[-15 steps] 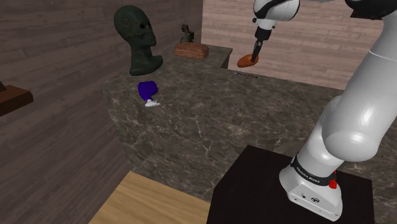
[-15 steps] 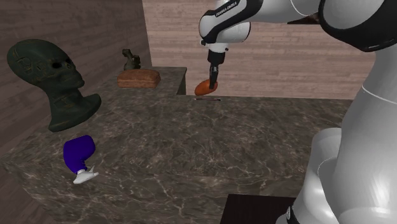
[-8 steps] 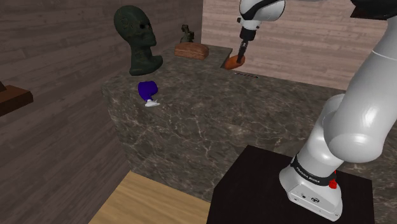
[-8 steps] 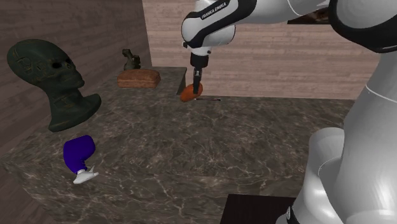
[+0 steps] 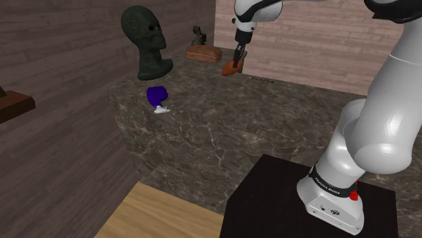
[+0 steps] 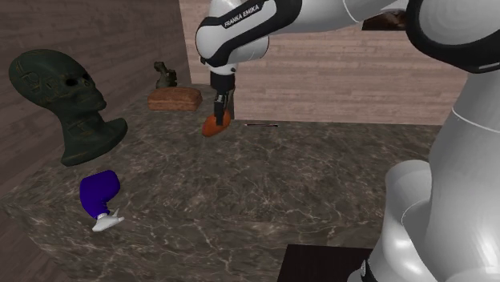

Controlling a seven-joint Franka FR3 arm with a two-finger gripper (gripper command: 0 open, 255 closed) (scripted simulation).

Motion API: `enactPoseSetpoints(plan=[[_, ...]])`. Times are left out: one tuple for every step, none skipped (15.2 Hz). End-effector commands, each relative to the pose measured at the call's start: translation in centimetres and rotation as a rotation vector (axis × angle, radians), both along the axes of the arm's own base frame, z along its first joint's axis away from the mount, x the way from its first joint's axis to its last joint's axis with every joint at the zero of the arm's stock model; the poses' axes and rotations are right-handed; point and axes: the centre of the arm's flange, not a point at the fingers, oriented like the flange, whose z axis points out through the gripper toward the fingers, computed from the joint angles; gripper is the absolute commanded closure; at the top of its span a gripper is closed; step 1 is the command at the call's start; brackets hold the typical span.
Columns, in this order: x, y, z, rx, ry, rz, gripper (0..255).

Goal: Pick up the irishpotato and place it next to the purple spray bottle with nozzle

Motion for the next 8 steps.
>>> enactPoseSetpoints(plan=[[1.4,2.3,0.0,0.000,0.000,-0.001,255],[2.1,3.4,0.0,0.000,0.000,-0.001,255],[2.8,4.5,0.0,0.000,0.000,-0.001,255],[3.5,5.7,0.1,0.000,0.000,-0.001,255],[4.2,6.8,0.1,0.000,0.000,-0.001,255],[5.0,7.9,0.1,0.000,0.000,-0.001,255],[5.7,9.0,0.1,0.000,0.000,-0.001,255],[6.4,10.1,0.1,0.000,0.000,-0.001,255]])
